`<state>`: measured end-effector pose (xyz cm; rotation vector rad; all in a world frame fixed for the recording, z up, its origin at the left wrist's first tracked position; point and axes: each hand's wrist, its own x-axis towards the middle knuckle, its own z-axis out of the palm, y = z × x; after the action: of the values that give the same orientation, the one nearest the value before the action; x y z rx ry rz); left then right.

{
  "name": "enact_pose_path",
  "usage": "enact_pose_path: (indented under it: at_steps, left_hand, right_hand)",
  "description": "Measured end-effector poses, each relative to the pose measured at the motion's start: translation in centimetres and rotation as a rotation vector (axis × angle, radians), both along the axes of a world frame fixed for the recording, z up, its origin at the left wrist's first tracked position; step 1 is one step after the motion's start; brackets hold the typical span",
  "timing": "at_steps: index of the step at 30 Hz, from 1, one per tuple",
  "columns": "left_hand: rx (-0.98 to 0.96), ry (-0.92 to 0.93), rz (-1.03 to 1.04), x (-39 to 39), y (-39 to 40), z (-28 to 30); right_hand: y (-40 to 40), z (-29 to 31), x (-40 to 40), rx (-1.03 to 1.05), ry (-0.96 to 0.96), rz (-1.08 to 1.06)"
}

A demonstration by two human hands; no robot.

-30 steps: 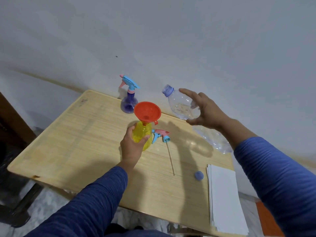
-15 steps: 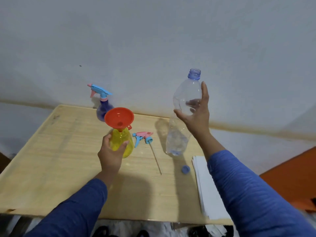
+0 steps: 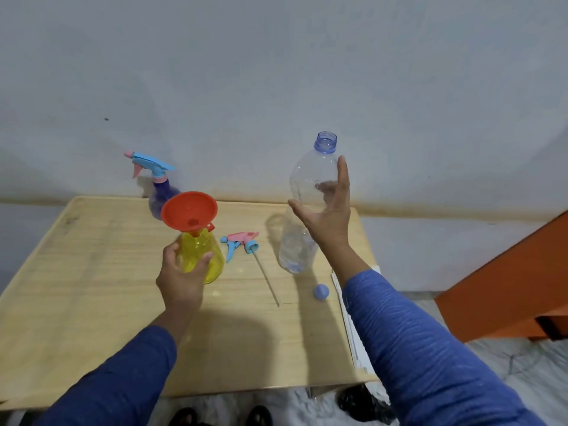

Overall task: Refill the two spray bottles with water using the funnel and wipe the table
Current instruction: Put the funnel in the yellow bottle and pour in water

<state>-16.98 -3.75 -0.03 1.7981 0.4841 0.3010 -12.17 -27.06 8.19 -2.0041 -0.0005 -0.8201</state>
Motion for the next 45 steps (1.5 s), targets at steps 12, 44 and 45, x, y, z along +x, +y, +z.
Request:
enact_pose_path:
  at_steps: [12, 44, 45]
  left_hand:
    - [-0.029, 0.016, -0.037, -0.2, 0.3, 0.5]
    - [0.029, 0.015, -0.395, 2.6, 6.0, -0.1]
    - [0.025, 0.014, -0.399, 2.7, 6.1, -0.2]
  right_hand:
    - [0.3, 4.1, -1.9, -0.168, -0.218, -0.021]
    - [12.2, 0.7, -1.0, -0.547, 0.106, 0.389]
    - [12.1, 0.8, -0.8, -0.538, 0.1, 0.386]
